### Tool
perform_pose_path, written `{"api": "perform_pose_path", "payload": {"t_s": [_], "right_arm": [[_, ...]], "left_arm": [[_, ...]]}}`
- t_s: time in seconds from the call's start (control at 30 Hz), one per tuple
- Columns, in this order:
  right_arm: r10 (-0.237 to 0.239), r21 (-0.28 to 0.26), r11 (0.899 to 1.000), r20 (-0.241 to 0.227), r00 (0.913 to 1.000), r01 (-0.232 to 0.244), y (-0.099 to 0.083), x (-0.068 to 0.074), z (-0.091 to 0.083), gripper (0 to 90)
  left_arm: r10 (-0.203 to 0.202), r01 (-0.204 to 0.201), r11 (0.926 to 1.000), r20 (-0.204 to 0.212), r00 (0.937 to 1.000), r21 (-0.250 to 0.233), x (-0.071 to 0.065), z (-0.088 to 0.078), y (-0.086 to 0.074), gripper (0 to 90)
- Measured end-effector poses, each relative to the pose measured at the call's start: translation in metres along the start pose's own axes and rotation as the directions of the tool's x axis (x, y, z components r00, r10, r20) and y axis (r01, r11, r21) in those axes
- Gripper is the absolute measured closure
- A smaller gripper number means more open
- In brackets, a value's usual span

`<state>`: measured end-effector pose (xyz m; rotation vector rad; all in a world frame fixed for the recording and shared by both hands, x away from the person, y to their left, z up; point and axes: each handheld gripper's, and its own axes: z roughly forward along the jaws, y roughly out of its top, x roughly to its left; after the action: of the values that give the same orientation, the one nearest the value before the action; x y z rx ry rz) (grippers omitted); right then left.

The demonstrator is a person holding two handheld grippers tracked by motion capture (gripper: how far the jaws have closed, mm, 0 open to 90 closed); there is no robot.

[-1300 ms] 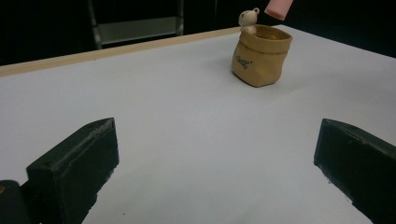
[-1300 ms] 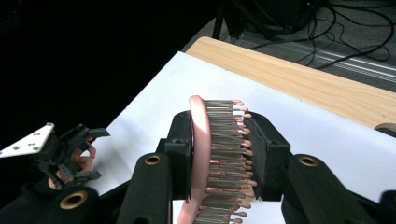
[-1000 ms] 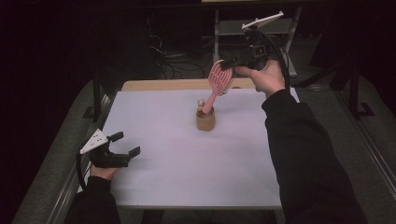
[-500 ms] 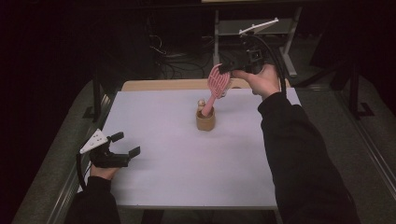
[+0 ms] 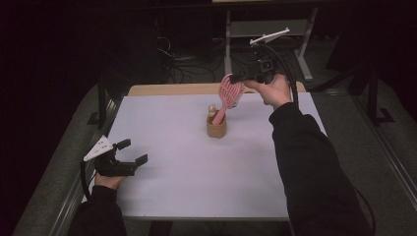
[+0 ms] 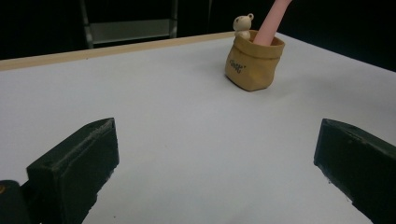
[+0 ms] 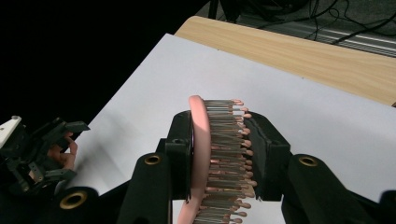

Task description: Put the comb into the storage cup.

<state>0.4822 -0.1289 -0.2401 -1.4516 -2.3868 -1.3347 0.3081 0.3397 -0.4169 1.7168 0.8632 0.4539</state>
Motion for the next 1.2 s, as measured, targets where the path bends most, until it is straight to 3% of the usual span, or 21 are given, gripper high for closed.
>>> {"api": "perform_pose_path", "payload": {"t_s": [0.5,1.2], "right_arm": [[0.033,0.002,0.999,0.007,0.9994,-0.033,-0.009,-0.014,0.014,63.2],[0.071,-0.017,0.997,-0.016,0.9973,-0.071,-0.016,-0.020,0.019,63.1]], "left_arm": [[-0.041,0.042,0.9968,0.028,0.9988,-0.068,0.001,-0.005,0.002,0.0],[-0.031,0.032,0.9982,0.031,0.9990,-0.051,0.000,-0.003,0.002,0.0]]}}
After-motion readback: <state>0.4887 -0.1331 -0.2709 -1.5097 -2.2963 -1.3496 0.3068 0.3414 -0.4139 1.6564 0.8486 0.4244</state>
